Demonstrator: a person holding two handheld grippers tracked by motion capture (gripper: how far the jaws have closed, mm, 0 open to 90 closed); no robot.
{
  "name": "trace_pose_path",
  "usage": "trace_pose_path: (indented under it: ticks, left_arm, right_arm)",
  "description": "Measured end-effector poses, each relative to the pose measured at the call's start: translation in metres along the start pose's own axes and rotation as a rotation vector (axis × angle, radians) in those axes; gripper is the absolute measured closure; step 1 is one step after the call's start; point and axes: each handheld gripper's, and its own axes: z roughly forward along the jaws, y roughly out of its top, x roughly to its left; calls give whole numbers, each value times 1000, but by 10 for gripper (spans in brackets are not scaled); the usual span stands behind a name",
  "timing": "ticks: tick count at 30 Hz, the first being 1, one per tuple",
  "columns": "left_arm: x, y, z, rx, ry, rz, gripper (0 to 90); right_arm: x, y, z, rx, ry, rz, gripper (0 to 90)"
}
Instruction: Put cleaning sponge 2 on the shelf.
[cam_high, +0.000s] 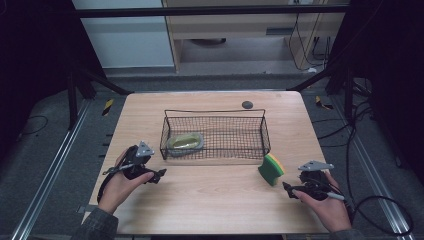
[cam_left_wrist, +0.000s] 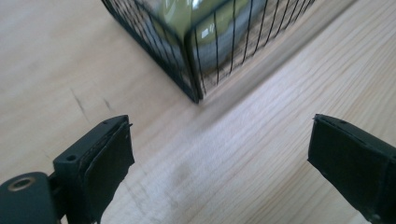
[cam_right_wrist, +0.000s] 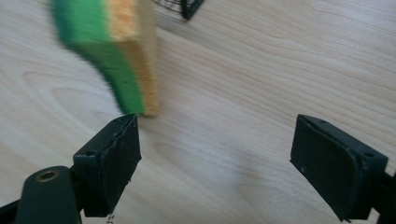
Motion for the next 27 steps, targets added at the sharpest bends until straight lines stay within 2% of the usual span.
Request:
trace_pose_path:
  ticks: [2, 4, 8, 10, 13, 17, 20, 23, 27]
  left_arm:
    - [0, -8, 10, 5, -16, -22, 64]
    - [-2, -12, 15, 17, -24, -9, 62]
    - [-6, -19, 21, 22, -30, -19, 57]
    - [-8, -22, 27, 31, -43, -21, 55]
    - [-9, -23, 30, 33, -38, -15, 48]
    - [-6, -24, 30, 28, -31, -33, 43]
    - [-2, -28, 32, 19, -51, -70, 23]
    - [1, -30, 34, 2, -52, -80, 0]
    - [1, -34, 36, -54, -45, -98, 0]
  right_arm:
    - [6, 3, -5, 22, 6, -4, 162]
    - [11, 6, -9, 44, 19, 1, 180]
    - [18, 15, -19, 89, 26, 11, 192]
    - [20, 19, -24, 87, 32, 2, 206]
    - [22, 24, -28, 84, 35, -7, 202]
    - [25, 37, -35, 95, 45, -17, 161]
    - [28, 47, -39, 90, 37, -38, 155]
    - [33, 62, -41, 100, 42, -70, 155]
    - [36, 74, -43, 106, 42, -97, 173]
